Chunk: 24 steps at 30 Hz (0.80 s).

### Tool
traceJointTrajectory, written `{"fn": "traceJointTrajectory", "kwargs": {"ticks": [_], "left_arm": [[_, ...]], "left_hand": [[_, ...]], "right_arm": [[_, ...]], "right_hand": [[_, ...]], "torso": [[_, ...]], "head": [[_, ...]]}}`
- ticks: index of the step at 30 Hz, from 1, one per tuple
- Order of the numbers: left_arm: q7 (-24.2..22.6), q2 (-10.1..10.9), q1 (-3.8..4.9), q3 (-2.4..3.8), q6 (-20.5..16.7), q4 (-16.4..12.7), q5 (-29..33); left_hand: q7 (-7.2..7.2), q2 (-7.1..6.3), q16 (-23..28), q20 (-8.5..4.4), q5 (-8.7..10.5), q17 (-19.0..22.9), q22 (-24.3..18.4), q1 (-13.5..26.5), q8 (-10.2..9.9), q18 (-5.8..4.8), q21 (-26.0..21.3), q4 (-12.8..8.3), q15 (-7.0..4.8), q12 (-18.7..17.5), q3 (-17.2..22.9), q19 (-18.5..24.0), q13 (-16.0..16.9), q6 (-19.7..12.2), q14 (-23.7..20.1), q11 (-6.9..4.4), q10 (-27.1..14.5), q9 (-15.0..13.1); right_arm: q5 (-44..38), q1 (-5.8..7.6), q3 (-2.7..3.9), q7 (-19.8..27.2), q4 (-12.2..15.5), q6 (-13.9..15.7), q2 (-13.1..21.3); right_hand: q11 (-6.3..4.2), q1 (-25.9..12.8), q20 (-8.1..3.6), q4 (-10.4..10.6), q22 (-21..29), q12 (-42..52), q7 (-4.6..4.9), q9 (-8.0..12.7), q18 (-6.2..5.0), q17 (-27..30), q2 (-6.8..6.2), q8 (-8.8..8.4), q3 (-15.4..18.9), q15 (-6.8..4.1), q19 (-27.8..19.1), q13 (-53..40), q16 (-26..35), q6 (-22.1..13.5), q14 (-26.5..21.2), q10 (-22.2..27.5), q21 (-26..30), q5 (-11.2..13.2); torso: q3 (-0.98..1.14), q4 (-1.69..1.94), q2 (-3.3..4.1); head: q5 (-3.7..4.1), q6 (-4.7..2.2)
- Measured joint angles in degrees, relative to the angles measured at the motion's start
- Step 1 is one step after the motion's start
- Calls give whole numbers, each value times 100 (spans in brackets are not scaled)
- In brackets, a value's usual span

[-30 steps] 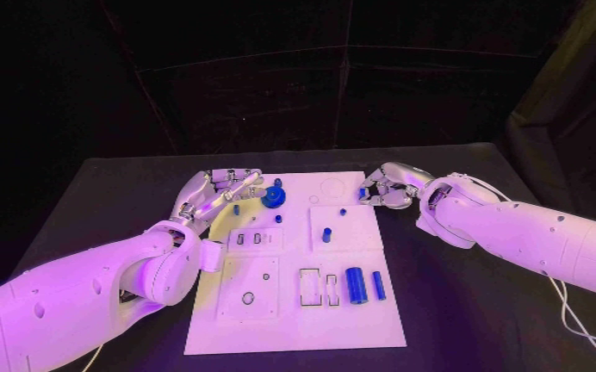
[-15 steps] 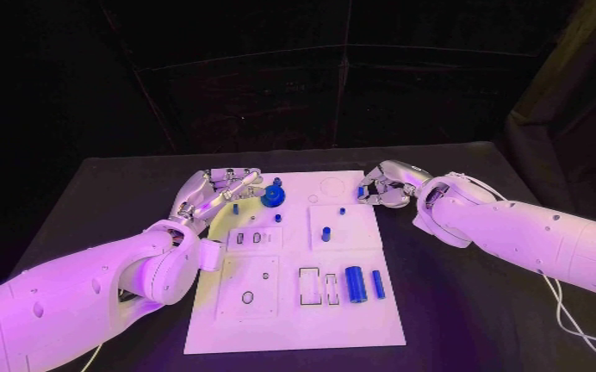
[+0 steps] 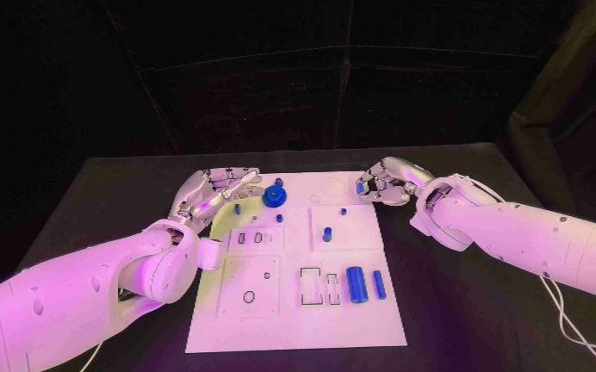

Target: Assemble the parts on the task board

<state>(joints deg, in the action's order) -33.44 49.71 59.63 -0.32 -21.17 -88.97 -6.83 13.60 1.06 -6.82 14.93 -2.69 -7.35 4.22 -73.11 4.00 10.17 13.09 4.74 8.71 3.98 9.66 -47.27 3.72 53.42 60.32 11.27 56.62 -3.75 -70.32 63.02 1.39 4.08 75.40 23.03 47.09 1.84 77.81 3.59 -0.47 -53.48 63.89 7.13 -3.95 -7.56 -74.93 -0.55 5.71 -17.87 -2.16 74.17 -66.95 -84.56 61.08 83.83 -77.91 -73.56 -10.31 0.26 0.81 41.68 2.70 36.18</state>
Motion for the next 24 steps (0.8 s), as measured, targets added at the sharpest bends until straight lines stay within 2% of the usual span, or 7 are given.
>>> {"fn": "traceJointTrajectory", "kwargs": {"ticks": [7,13,18,22,24], "left_arm": [[4,60,6,0,0,27,276],[6,106,32,0,0,14,450],[9,161,88,0,-3,-4,554],[9,202,134,1,-5,-23,600],[9,215,160,1,-7,-24,619]], "left_hand": [[0,0,0,0,0,0,0,0,0,0,0,0,0,0,0,0,0,0,0,0,0,0],[0,0,0,0,0,0,-2,0,0,0,0,0,0,0,0,0,0,0,0,0,0,0],[0,0,0,0,0,0,-5,0,0,1,0,0,0,0,0,0,0,0,0,0,0,0],[0,0,0,0,0,0,-5,0,0,0,0,0,0,0,0,0,0,0,0,0,0,0],[0,0,0,0,0,-1,-5,0,0,0,0,-12,0,0,12,0,0,0,0,0,0,0]], "right_arm": [[146,74,4,-237,549,70,17],[151,152,5,-557,905,52,-198],[-93,176,6,-980,1037,15,-600],[-412,184,6,-1301,1032,-58,-958],[-577,185,5,-1427,1001,-105,-1116]], "right_hand": [[0,-57,0,-46,-6,0,0,4,0,0,38,-6,-142,0,0,-9,0,0,0,0,0,22],[-2,-220,0,-31,-5,9,0,7,0,1,-11,-8,-205,0,0,-25,0,0,0,-1,0,24],[-21,-315,0,-25,-30,37,0,5,0,1,-57,-19,-273,-20,-1,-46,0,0,21,-20,-26,34],[-41,-339,0,-38,-28,37,1,0,0,1,-81,-14,-305,-20,-1,-46,0,1,21,-41,-26,35],[-41,-366,0,-39,-18,37,1,-9,0,1,-79,-3,-307,-20,-1,-44,0,1,21,-41,-26,35]], "torso": [[-42,-7,-40],[-101,29,-70],[-152,57,-98],[-192,87,-117],[-208,98,-125]], "head": [[-4,-14],[-92,44],[-172,103],[-247,144],[-258,156]]}}
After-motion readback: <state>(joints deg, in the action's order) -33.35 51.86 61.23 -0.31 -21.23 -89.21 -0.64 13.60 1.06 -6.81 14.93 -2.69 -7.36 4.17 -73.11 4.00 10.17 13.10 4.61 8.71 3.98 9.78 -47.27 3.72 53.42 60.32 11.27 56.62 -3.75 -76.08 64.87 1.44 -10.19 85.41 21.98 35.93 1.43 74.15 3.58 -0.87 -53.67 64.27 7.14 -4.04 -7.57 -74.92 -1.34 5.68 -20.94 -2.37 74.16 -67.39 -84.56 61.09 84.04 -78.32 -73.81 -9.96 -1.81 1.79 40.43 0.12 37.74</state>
